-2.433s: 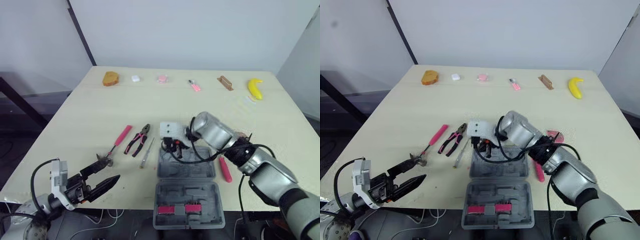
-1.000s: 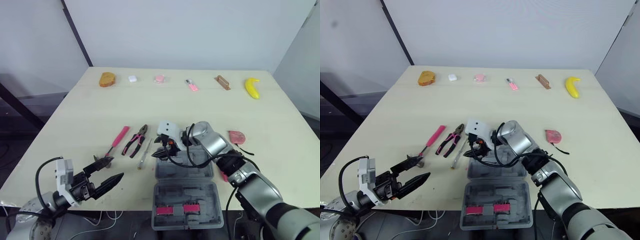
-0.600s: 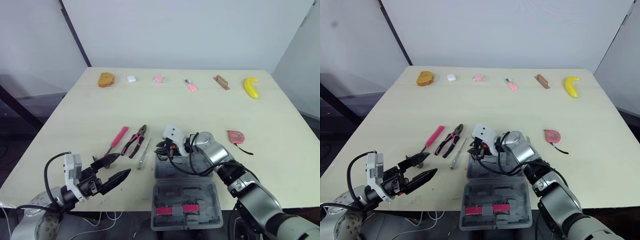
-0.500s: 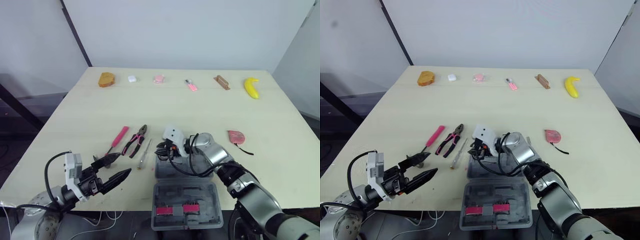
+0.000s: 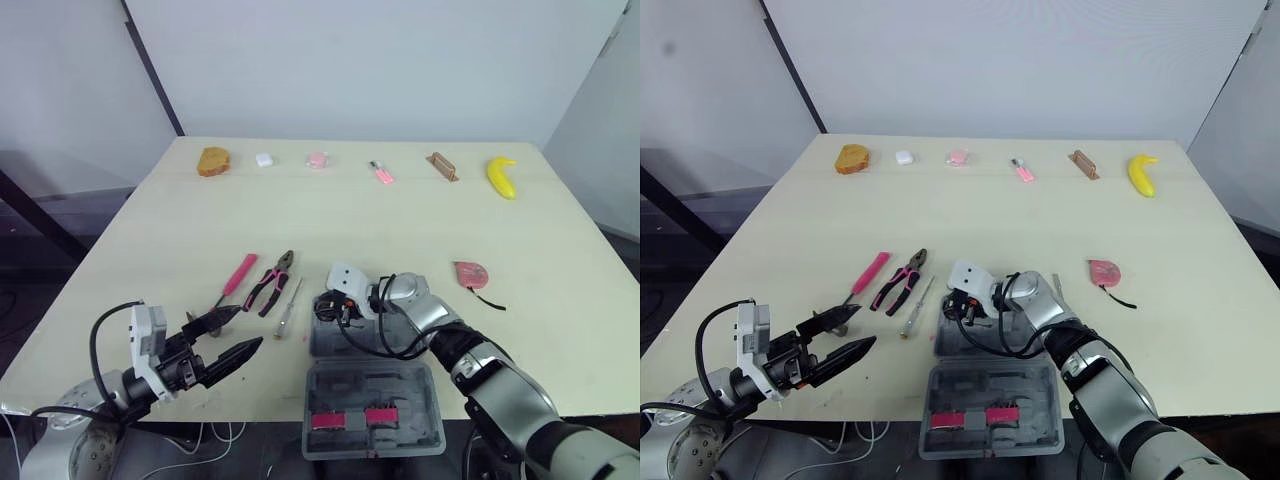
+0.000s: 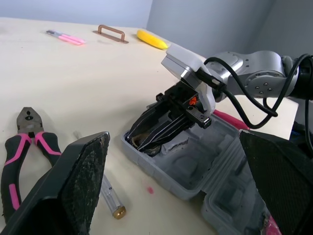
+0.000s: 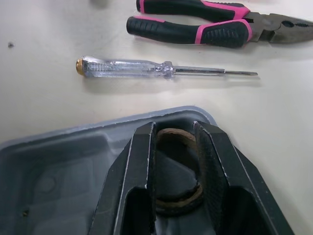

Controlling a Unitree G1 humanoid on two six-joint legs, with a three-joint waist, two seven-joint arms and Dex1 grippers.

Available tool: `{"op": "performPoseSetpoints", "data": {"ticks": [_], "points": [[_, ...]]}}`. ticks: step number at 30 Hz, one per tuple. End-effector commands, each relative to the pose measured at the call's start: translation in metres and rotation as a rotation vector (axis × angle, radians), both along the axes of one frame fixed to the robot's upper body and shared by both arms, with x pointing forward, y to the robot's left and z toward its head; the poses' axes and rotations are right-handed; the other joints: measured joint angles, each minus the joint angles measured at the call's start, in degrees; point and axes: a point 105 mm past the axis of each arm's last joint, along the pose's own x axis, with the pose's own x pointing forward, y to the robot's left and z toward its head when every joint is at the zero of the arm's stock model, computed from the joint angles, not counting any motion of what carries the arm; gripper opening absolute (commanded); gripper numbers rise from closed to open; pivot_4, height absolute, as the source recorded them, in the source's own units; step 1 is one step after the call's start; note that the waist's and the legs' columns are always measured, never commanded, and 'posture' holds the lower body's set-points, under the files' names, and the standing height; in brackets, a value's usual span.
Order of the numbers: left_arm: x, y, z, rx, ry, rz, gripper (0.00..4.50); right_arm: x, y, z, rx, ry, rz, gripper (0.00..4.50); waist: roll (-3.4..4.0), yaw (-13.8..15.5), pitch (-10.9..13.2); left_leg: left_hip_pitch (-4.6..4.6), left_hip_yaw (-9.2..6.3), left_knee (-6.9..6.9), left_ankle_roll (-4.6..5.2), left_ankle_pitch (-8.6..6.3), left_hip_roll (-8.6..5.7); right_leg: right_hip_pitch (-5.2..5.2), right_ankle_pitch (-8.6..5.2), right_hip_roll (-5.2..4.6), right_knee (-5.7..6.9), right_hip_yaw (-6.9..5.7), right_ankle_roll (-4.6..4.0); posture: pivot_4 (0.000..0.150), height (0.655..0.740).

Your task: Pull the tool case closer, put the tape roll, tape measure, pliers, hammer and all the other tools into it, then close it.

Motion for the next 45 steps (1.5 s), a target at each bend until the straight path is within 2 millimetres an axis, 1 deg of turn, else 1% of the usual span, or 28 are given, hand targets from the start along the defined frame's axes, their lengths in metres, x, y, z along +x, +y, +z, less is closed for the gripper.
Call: {"op": "performPoseSetpoints", "data": {"ticks": [1,3,5,6,8,10,13,14,15,16,17,18,20,21,22,23,25,27,30,34,36,37,40,42,44,45], "points": [[-0.002,-0.006,0.005,0.021,-0.022,0.005,4.50,-0.003,-0.009,0.006,0.152,0.051,-0.034,1.26,0.01,0.20,0.01,-0.02,-0.03,0.01,-0.01,0.00,-0.01,0.02,0.00,-0.03,-0.01,-0.03,0.00,0.150,0.7400],[-0.004,-0.008,0.003,0.023,-0.002,0.040,4.50,0.000,-0.010,0.033,0.306,-0.035,-0.037,1.26,-0.01,0.17,0.04,-0.06,-0.06,0.02,-0.01,0.00,-0.02,0.01,0.01,-0.06,-0.04,-0.05,0.02,0.150,0.7400],[-0.008,-0.008,0.002,0.021,0.009,0.075,4.50,-0.003,-0.018,0.053,0.436,-0.042,-0.039,1.26,0.04,0.06,0.10,-0.12,-0.13,0.01,-0.02,0.00,-0.01,-0.03,0.04,-0.10,-0.06,-0.01,0.08,0.150,0.7400],[-0.011,-0.006,0.002,0.018,0.013,0.099,4.50,-0.005,-0.026,0.059,0.471,-0.042,-0.045,1.26,0.04,0.00,0.11,-0.12,-0.17,0.00,-0.02,0.00,-0.01,-0.04,0.05,-0.11,-0.07,0.02,0.09,0.150,0.7400],[-0.017,-0.003,0.004,0.011,0.022,0.138,4.50,-0.016,-0.042,0.068,0.524,0.023,-0.023,1.26,0.04,0.01,0.12,-0.14,-0.25,-0.01,0.00,-0.01,-0.01,-0.07,0.05,-0.09,-0.05,0.00,0.09,0.150,0.7400],[-0.025,0.001,0.004,0.014,0.035,0.171,4.50,-0.021,-0.067,0.070,0.542,0.020,-0.099,1.26,0.02,0.05,0.11,-0.09,-0.31,-0.04,0.03,-0.03,0.02,-0.06,0.04,-0.09,-0.05,0.00,0.08,0.150,0.7400],[-0.033,0.007,0.005,0.013,0.058,0.237,4.50,-0.039,-0.109,0.066,0.549,0.000,-0.201,2.09,0.00,0.50,0.10,-0.13,-0.45,-0.10,0.04,-0.05,0.02,-0.03,-0.05,-0.15,-0.15,-0.09,-0.05,0.150,0.7400],[-0.034,0.010,0.005,0.011,0.065,0.256,4.50,-0.045,-0.120,0.063,0.539,-0.002,-0.226,2.53,0.02,0.56,0.11,-0.12,-0.44,-0.15,0.04,-0.05,0.01,-0.02,-0.07,-0.20,-0.22,-0.09,-0.08,0.150,0.7400],[-0.035,0.013,0.005,0.016,0.070,0.277,4.50,-0.054,-0.136,0.057,0.504,-0.014,-0.255,3.11,0.04,0.56,0.16,-0.12,-0.42,-0.17,0.05,-0.05,-0.04,-0.01,-0.08,-0.24,-0.27,-0.09,-0.08,0.150,0.7400],[-0.034,0.019,0.006,0.010,0.079,0.320,4.50,-0.064,-0.158,0.054,0.496,-0.013,-0.314,3.54,0.07,0.74,0.17,-0.13,-0.42,-0.17,0.06,-0.05,-0.09,-0.01,-0.08,-0.25,-0.28,-0.08,-0.08,0.150,0.7400],[-0.033,0.022,0.006,0.005,0.085,0.351,4.50,-0.071,-0.171,0.052,0.490,-0.013,-0.354,4.07,0.08,1.11,0.18,-0.15,-0.45,-0.16,0.06,-0.05,-0.14,-0.01,-0.08,-0.24,-0.33,-0.09,-0.09,0.150,0.7400],[-0.032,0.026,0.006,0.008,0.090,0.372,4.50,-0.079,-0.185,0.052,0.494,-0.009,-0.397,4.49,0.08,1.34,0.18,-0.13,-0.49,-0.16,0.07,-0.05,-0.14,0.05,-0.09,-0.25,-0.36,-0.11,-0.08,0.150,0.7400],[-0.025,0.034,0.006,0.021,0.097,0.410,4.50,-0.100,-0.216,0.050,0.472,-0.007,-0.499,4.49,0.10,1.56,0.20,-0.09,-0.46,-0.16,0.07,-0.05,-0.15,0.07,-0.10,-0.18,-0.41,-0.04,-0.07,0.150,0.7400],[-0.021,0.037,0.007,0.022,0.101,0.427,4.50,-0.109,-0.227,0.050,0.460,-0.005,-0.537,4.49,0.06,1.64,0.19,-0.08,-0.48,-0.15,0.08,-0.05,-0.15,0.08,-0.10,-0.13,-0.42,-0.02,-0.07,0.150,0.7400],[-0.018,0.039,0.006,0.028,0.105,0.431,4.50,-0.117,-0.233,0.050,0.452,-0.001,-0.563,4.49,0.06,1.64,0.19,-0.05,-0.49,-0.14,0.08,-0.05,-0.12,0.10,-0.10,-0.06,-0.43,-0.01,-0.07,0.150,0.7400],[-0.013,0.041,0.004,0.035,0.114,0.431,4.50,-0.128,-0.244,0.047,0.424,0.007,-0.603,4.49,0.00,1.41,0.16,-0.05,-0.52,-0.14,0.08,-0.05,-0.12,0.11,-0.10,-0.03,-0.43,0.00,-0.08,0.150,0.7400],[-0.005,0.041,-0.001,0.049,0.134,0.424,4.50,-0.147,-0.258,0.041,0.381,0.033,-0.665,4.49,0.03,1.68,0.15,-0.03,-0.56,-0.13,0.08,-0.05,-0.09,0.12,-0.10,0.05,-0.42,0.03,-0.09,0.150,0.7400],[0.000,0.040,-0.004,0.056,0.148,0.422,4.50,-0.157,-0.266,0.037,0.361,0.045,-0.705,4.49,0.00,1.82,0.14,-0.05,-0.59,-0.14,0.08,-0.05,-0.09,0.12,-0.11,0.06,-0.44,0.01,-0.09,0.150,0.7400],[0.004,0.042,-0.010,0.068,0.165,0.413,4.50,-0.164,-0.275,0.033,0.345,0.054,-0.746,4.49,-0.05,1.41,0.15,-0.06,-0.49,-0.15,0.08,-0.06,-0.09,0.12,-0.10,0.03,-0.54,0.08,-0.08,0.150,0.7400],[-0.003,0.046,-0.016,0.072,0.170,0.389,4.50,-0.165,-0.278,0.035,0.345,0.054,-0.759,4.49,-0.10,1.36,0.12,-0.04,-0.47,-0.15,0.08,-0.06,-0.06,0.11,-0.09,0.02,-0.54,0.09,-0.09,0.150,0.7400],[-0.011,0.048,-0.021,0.077,0.170,0.374,4.50,-0.162,-0.279,0.036,0.343,0.050,-0.760,4.49,-0.10,1.63,0.12,-0.06,-0.49,-0.16,0.07,-0.06,-0.06,0.10,-0.10,0.01,-0.55,0.08,-0.10,0.150,0.7400],[-0.015,0.048,-0.022,0.079,0.166,0.360,4.50,-0.161,-0.279,0.036,0.344,0.050,-0.758,4.49,-0.10,1.65,0.12,-0.07,-0.49,-0.17,0.07,-0.06,-0.06,0.09,-0.10,0.00,-0.58,0.07,-0.10,0.150,0.7400],[-0.025,0.045,-0.021,0.054,0.127,0.314,4.50,-0.147,-0.273,0.045,0.358,0.011,-0.752,4.49,-0.11,1.68,0.12,-0.09,-0.49,-0.17,0.07,-0.07,-0.05,0.08,-0.09,-0.03,-0.62,0.07,-0.10,0.150,0.7400],[-0.026,0.041,-0.021,0.048,0.114,0.295,4.50,-0.140,-0.269,0.049,0.361,0.001,-0.742,4.49,-0.10,1.75,0.12,-0.08,-0.51,-0.17,0.07,-0.07,-0.05,0.07,-0.09,-0.10,-0.63,0.04,-0.10,0.150,0.7400],[-0.028,0.034,-0.021,0.052,0.099,0.252,4.50,-0.129,-0.262,0.055,0.366,-0.009,-0.726,4.49,-0.10,1.79,0.11,-0.08,-0.54,-0.17,0.07,-0.07,-0.06,0.08,-0.09,-0.12,-0.63,0.02,-0.11,0.150,0.7400],[-0.026,0.032,-0.022,0.053,0.090,0.236,4.50,-0.123,-0.260,0.056,0.353,-0.019,-0.721,4.49,-0.09,1.79,0.11,-0.08,-0.54,-0.17,0.07,-0.07,-0.06,0.08,-0.09,-0.12,-0.63,0.03,-0.11,0.150,0.7400]]}}
